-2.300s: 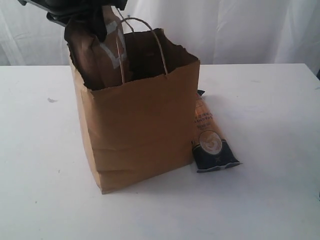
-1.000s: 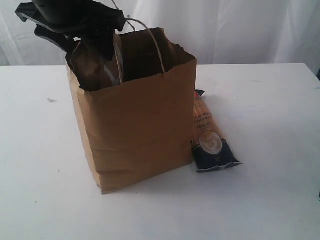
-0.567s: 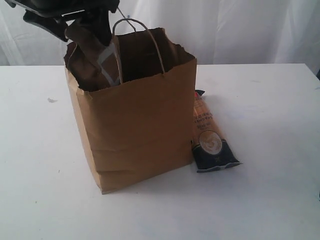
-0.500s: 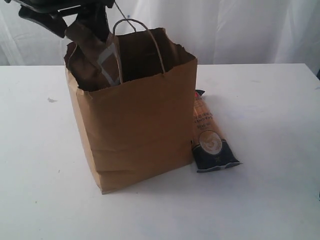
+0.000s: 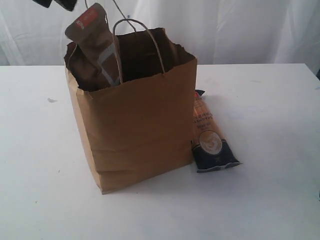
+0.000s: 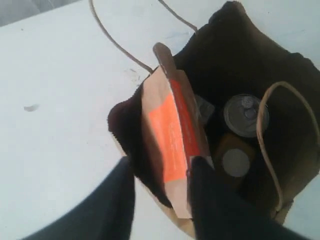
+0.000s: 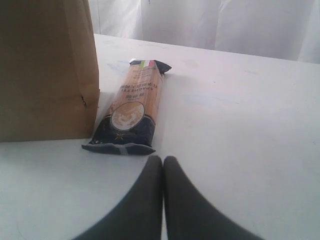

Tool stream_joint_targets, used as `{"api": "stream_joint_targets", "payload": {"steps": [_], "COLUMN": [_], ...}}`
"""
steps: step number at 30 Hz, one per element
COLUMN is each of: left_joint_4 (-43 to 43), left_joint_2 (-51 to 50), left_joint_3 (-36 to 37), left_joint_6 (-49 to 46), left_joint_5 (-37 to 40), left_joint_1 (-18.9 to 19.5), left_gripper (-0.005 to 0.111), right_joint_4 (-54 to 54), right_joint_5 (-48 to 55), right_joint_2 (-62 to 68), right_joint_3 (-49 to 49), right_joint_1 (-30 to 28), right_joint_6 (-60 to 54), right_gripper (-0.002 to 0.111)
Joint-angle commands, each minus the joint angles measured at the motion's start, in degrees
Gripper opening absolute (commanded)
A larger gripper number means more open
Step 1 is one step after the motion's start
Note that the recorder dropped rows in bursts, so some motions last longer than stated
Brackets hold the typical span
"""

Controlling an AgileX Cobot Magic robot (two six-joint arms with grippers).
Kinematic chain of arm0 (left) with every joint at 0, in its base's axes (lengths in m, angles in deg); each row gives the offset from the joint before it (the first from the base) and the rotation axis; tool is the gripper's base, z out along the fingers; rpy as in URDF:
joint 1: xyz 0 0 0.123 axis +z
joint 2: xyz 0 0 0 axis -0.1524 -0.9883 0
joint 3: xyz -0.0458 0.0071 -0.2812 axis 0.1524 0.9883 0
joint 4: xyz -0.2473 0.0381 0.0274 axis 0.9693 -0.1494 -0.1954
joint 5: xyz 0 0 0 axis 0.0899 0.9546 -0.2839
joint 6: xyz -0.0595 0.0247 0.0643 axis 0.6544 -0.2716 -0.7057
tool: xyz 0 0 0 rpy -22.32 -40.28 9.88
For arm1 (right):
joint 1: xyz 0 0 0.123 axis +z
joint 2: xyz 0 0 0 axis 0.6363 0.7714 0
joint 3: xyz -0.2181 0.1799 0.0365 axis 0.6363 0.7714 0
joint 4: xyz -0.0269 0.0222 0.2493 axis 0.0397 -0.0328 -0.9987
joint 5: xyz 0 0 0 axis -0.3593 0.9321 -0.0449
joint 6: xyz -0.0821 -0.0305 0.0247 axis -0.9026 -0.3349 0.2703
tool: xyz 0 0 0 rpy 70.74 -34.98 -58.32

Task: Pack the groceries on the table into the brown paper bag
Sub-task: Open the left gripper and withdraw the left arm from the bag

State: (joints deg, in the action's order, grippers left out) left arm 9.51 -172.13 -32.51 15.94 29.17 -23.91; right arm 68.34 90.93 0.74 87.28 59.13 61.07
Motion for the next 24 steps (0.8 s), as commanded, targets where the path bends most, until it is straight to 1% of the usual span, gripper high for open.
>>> {"api": "stream_joint_targets", "payload": {"steps": [1,2,3,8,11,13,16,24], "left_joint_4": [-1.42,-1.42,-1.52,-1.52,-1.52,-1.52,-0.50,2.76], "left_joint_2": [4.10,4.89,5.67,9.42,12.88,15.51,20.48,35.54], "left_joint_3": [-0.30,-0.18,-0.18,0.07,2.99,6.00,13.33,37.35], "left_joint_6": [-2.39,-3.49,-4.24,-5.05,-4.83,-3.71,-3.35,-1.82], "left_joint_5": [5.16,5.16,5.16,5.16,5.16,3.64,0.19,-13.39], "left_joint_1": [-0.02,-0.02,-0.02,-0.02,-0.02,-0.02,-0.02,-0.02], "left_gripper": [0.010,0.003,0.000,0.000,0.000,0.000,0.000,0.000], "right_joint_4": [0.18,0.18,0.18,0.18,0.18,0.18,0.18,0.18], "right_joint_5": [-0.18,-0.18,-0.18,0.09,0.09,0.15,0.03,0.03], "right_joint_2": [-0.30,-0.30,-0.30,-0.30,-0.30,-0.30,-0.30,-0.30], "right_joint_3": [0.25,0.25,0.25,0.25,0.25,0.25,0.25,0.25], "right_joint_1": [-0.23,-0.23,-0.23,-0.23,-0.23,-0.23,-0.23,-0.23], "right_joint_6": [0.27,0.27,0.27,0.27,0.27,0.27,0.27,0.27], "right_gripper": [0.000,0.000,0.000,0.000,0.000,0.000,0.000,0.000]}}
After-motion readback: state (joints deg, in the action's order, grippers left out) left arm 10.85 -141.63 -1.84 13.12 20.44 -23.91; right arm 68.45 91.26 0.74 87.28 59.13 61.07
